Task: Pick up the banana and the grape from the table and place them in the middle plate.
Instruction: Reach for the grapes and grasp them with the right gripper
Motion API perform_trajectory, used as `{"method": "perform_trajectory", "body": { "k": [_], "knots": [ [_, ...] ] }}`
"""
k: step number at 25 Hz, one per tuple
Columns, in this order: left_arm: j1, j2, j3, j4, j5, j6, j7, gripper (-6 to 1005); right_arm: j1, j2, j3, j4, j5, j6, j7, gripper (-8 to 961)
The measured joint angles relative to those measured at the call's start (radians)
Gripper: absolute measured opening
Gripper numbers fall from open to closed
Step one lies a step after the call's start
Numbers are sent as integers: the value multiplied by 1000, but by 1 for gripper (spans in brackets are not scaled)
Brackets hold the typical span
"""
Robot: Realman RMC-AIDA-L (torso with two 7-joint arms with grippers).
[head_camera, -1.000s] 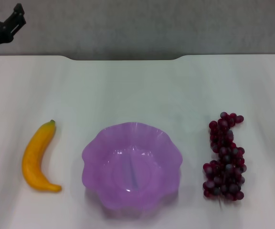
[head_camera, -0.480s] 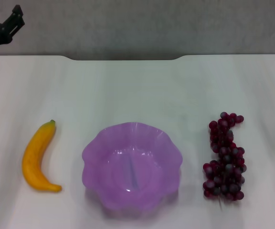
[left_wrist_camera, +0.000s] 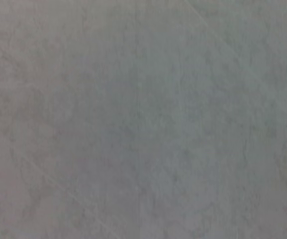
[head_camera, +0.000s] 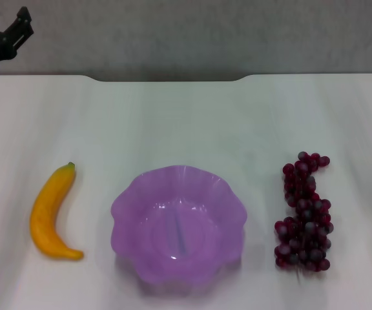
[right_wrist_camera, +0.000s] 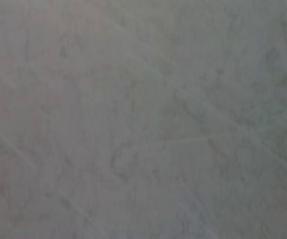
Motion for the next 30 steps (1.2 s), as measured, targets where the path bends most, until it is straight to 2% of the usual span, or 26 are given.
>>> {"method": "perform_trajectory", "body": {
  "k": [30],
  "knots": [
    [-2, 0, 6, -1, 0, -7, -1, 874, -4, 1, -7, -14, -9, -4, -6, 879]
  ]
}}
